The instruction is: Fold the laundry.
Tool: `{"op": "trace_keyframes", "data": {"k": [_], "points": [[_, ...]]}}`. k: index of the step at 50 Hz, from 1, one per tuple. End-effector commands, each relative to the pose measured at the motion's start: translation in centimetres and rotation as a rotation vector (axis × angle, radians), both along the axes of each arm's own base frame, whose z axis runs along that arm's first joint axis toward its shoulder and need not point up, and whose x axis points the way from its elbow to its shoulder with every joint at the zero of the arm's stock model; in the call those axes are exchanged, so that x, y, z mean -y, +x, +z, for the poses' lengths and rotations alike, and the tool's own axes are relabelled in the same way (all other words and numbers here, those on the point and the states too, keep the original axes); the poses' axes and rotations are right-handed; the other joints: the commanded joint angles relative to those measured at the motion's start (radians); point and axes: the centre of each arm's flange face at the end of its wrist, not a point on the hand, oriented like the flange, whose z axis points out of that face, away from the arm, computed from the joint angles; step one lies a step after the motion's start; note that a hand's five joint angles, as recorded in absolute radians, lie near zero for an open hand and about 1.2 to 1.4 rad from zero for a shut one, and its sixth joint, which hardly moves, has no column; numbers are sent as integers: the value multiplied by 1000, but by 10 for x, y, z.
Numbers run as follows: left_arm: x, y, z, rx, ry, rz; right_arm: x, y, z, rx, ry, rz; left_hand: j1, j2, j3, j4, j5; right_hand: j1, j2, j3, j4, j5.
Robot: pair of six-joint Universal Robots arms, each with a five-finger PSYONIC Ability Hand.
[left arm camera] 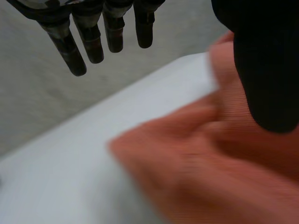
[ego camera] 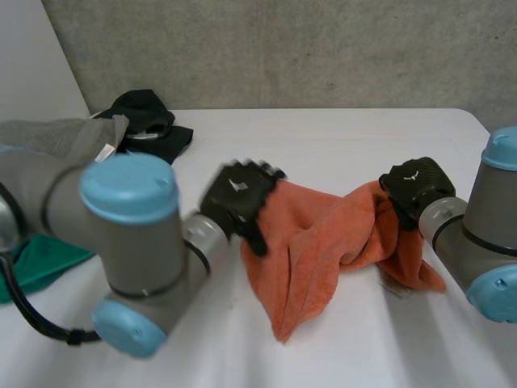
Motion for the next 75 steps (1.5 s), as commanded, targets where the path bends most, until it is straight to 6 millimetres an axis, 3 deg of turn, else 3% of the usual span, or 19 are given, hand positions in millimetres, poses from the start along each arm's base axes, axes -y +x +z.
{"op": "trace_keyframes", "data": {"k": [1,9,12,14,16,22,29,37,40,44,49,50,51,52,55,61,66,71,75], "points": [[-32,-20,-33,-7,134,-67,0,-1,1,0,-1,-5,70,63,58,64,47,440,224,223,213,255],[-41,-41,-69,39,174,-113,0,-3,-1,-3,4,-10,231,224,219,225,208,440,224,223,213,255],[-38,-46,-80,47,176,-99,-1,-3,2,-1,-3,-11,641,634,629,635,618,440,224,223,213,255],[-32,-48,-75,35,153,-66,-2,-4,9,3,-16,-13,1197,1189,1184,1190,1173,440,224,223,213,255],[-26,-46,-68,27,132,-31,-4,-5,15,4,-24,-12,1200,1193,1188,1194,1177,440,224,223,213,255],[-10,-26,11,-84,-1,69,-16,-8,65,21,-94,7,1200,1193,1188,1194,1177,440,224,223,213,255],[-29,8,92,-192,-133,84,-25,-2,135,83,-231,98,1200,1193,1188,1194,1177,440,224,223,213,255],[-48,28,128,-226,-173,70,-18,2,182,129,-375,142,1200,1193,1188,1194,1177,440,224,223,213,255],[-46,29,125,-217,-165,70,-10,5,180,132,-382,148,1200,1193,1188,1194,1177,440,224,223,213,255],[-27,35,112,-188,-145,118,19,25,144,139,-360,218,1200,1193,1188,1194,1177,440,224,223,213,255],[10,30,59,-86,-47,179,56,50,86,161,-394,295,1200,1193,1188,1194,1177,440,224,223,213,255],[13,30,55,-81,-40,184,61,54,75,162,-389,302,1200,1193,1188,1194,1177,307,92,91,80,122],[21,31,51,-75,-33,202,67,62,55,164,-388,316,1200,1193,1188,1194,1177,-473,-689,-690,-700,-658],[23,31,49,-72,-32,207,70,64,47,165,-392,308,1200,1193,1188,1194,1177,-782,-997,-999,-1009,-967],[29,32,45,-63,-25,218,71,70,39,180,-399,301,1200,1193,1188,1194,1177,-782,-997,-999,-1009,-967],[29,33,47,-65,-28,219,60,51,41,248,-285,149,1200,1193,1188,1194,1177,-782,-997,-999,-1009,-967],[30,36,55,-74,-45,225,8,25,78,307,-102,79,1200,1193,1188,1194,1177,-782,-997,-999,-1009,-967],[32,41,64,-92,-61,238,-26,16,48,265,187,72,1200,1193,1188,1194,1177,-782,-997,-999,-1009,-967],[34,43,65,-95,-63,246,-33,16,21,284,270,70,1200,1193,1188,1194,1177,-782,-997,-999,-1009,-967]]}}
